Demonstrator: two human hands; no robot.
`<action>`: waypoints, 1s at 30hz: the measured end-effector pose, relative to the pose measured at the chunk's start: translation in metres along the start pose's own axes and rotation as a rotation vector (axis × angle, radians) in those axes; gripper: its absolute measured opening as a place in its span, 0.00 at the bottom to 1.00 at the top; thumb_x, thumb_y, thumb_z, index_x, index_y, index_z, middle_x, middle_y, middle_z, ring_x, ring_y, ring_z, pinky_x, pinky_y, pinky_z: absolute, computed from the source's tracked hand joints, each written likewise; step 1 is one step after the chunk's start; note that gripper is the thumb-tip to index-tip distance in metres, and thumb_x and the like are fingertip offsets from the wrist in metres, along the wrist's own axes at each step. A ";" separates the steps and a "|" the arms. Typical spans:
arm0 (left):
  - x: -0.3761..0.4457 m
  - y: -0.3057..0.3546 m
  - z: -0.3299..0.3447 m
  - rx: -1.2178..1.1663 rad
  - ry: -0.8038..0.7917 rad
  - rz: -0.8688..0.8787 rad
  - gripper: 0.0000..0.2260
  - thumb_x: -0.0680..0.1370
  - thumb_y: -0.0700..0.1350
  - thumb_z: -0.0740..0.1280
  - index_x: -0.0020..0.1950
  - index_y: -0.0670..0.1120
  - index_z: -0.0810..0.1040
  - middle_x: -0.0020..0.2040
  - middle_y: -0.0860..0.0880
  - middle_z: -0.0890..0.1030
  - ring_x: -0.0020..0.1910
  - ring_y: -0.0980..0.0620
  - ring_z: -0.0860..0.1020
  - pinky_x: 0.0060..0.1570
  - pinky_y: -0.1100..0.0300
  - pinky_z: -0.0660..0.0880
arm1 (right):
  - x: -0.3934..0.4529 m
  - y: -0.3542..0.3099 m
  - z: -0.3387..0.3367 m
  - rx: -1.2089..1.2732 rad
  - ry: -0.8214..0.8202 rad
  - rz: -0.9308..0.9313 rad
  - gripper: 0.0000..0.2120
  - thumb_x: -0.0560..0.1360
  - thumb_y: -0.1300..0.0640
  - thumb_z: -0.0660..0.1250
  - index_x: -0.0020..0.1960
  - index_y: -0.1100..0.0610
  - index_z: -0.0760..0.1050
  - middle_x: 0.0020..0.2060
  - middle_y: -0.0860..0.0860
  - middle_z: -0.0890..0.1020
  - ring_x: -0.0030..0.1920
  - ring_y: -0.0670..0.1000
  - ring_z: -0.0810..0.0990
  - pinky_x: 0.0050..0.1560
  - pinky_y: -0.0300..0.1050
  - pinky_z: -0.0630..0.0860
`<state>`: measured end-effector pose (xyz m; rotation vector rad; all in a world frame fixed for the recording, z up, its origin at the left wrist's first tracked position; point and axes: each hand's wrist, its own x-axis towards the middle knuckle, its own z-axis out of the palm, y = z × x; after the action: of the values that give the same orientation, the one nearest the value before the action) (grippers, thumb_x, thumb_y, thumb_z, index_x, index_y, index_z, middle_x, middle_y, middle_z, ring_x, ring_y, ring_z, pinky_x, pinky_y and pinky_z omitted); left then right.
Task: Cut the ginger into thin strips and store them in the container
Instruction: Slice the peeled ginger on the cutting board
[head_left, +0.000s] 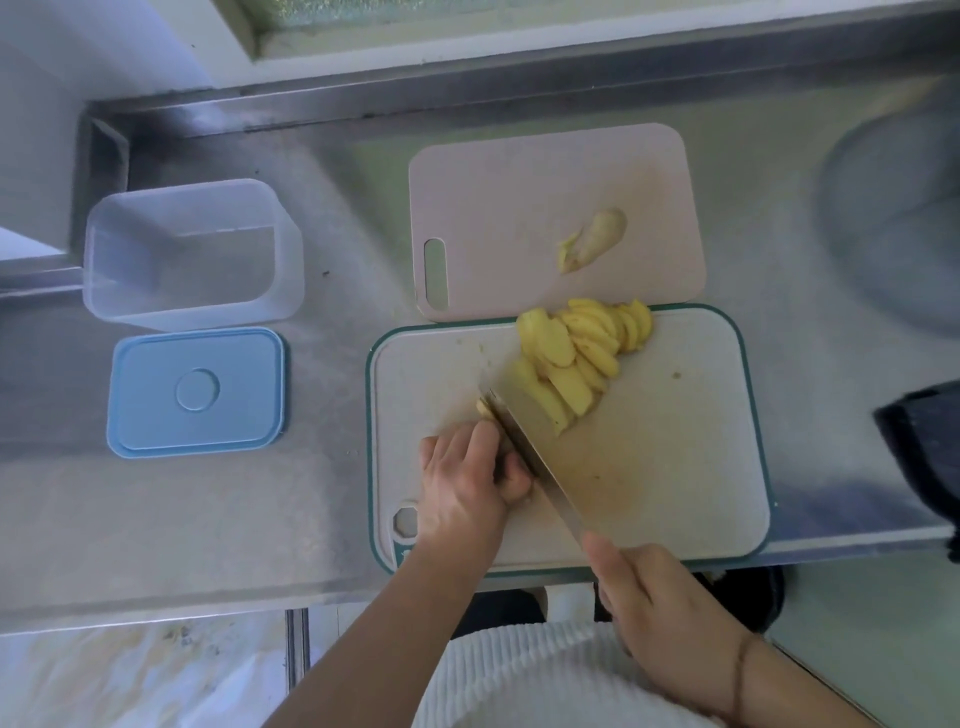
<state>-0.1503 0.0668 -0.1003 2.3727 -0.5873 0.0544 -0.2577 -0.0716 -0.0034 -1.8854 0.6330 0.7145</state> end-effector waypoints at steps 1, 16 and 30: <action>-0.001 0.000 0.000 0.003 -0.004 0.000 0.07 0.72 0.42 0.61 0.35 0.41 0.71 0.31 0.49 0.71 0.30 0.47 0.70 0.39 0.53 0.64 | 0.003 0.000 0.000 -0.008 -0.015 -0.004 0.35 0.68 0.24 0.42 0.25 0.54 0.60 0.19 0.48 0.66 0.24 0.44 0.64 0.35 0.40 0.68; -0.003 -0.003 0.000 0.017 0.008 0.022 0.07 0.74 0.43 0.63 0.37 0.41 0.74 0.32 0.51 0.72 0.32 0.50 0.70 0.41 0.58 0.63 | 0.007 -0.005 -0.002 -0.088 0.046 -0.026 0.28 0.71 0.31 0.45 0.28 0.53 0.62 0.21 0.47 0.65 0.25 0.44 0.64 0.30 0.37 0.63; -0.004 0.001 -0.002 0.048 0.033 0.031 0.09 0.76 0.41 0.61 0.36 0.42 0.73 0.31 0.50 0.72 0.31 0.50 0.69 0.40 0.58 0.63 | -0.003 -0.026 -0.013 0.025 0.075 -0.023 0.33 0.65 0.25 0.44 0.29 0.55 0.66 0.22 0.49 0.70 0.27 0.47 0.69 0.35 0.40 0.68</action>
<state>-0.1543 0.0689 -0.0991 2.4044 -0.6127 0.1227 -0.2394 -0.0734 0.0194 -1.9007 0.6633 0.6213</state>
